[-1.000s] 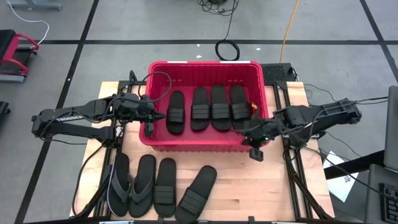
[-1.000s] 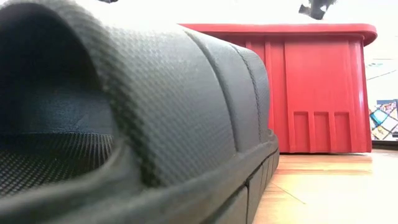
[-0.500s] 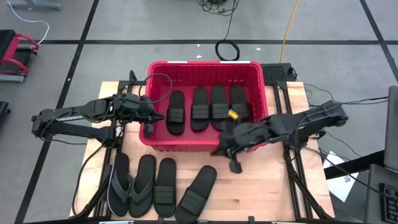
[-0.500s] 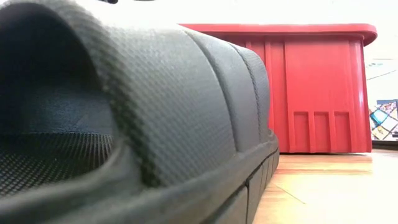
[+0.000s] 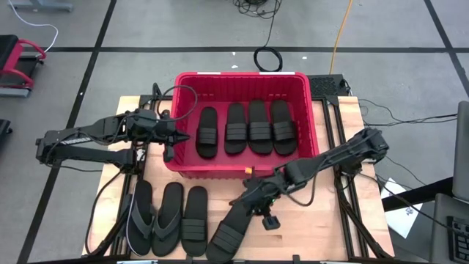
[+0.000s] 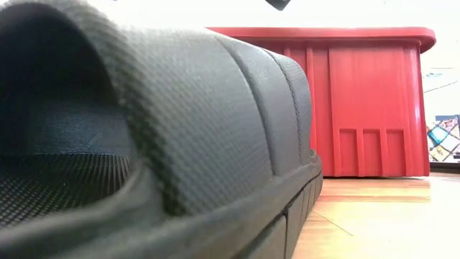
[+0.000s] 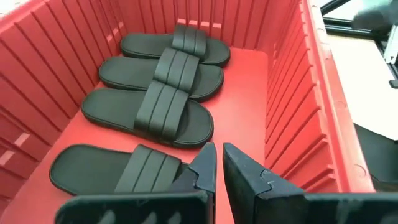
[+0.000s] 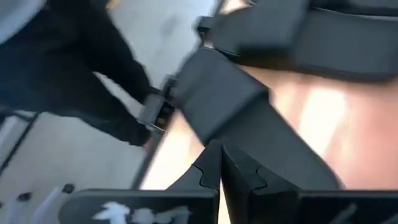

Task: Pick and place slides into bin
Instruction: Put the black slipper into the red bin

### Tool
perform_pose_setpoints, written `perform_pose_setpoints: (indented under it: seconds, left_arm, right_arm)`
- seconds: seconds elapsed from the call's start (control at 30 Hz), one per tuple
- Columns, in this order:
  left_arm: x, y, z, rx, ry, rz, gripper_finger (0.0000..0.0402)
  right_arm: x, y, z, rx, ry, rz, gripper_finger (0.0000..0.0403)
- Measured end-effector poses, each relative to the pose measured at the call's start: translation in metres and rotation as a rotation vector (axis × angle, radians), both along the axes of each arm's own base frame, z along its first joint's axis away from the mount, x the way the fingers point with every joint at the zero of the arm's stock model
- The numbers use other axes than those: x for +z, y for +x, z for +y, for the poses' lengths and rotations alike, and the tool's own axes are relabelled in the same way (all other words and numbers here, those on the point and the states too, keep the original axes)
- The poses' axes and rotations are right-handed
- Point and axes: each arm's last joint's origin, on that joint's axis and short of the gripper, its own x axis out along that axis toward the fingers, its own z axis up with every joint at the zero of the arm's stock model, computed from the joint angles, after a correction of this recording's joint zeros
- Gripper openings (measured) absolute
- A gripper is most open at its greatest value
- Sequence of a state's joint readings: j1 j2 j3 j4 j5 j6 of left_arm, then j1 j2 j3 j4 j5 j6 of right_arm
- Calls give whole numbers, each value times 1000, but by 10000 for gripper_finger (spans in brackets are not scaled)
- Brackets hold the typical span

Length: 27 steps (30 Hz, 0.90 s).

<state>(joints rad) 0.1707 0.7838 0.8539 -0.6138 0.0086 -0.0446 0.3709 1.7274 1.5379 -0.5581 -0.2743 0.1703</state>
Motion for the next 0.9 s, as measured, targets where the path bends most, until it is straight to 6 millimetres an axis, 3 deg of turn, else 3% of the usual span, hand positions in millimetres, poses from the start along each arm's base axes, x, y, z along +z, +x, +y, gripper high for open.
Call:
perform_pose_setpoints:
  seconds: [0.17,0.33,0.63,0.9]
  left_arm:
    - [-1,-5,-1,-2,0,17,26]
    - [-3,-7,-1,-5,-2,47,26]
    - [-3,-8,-1,-6,-1,53,26]
    - [-3,-8,-1,-5,-2,53,26]
  right_arm:
    - [-18,12,24,113,47,-41,0]
    - [-35,17,39,101,-34,-69,0]
    - [-58,38,48,6,27,-97,0]
    - [-57,42,43,-23,37,-111,0]
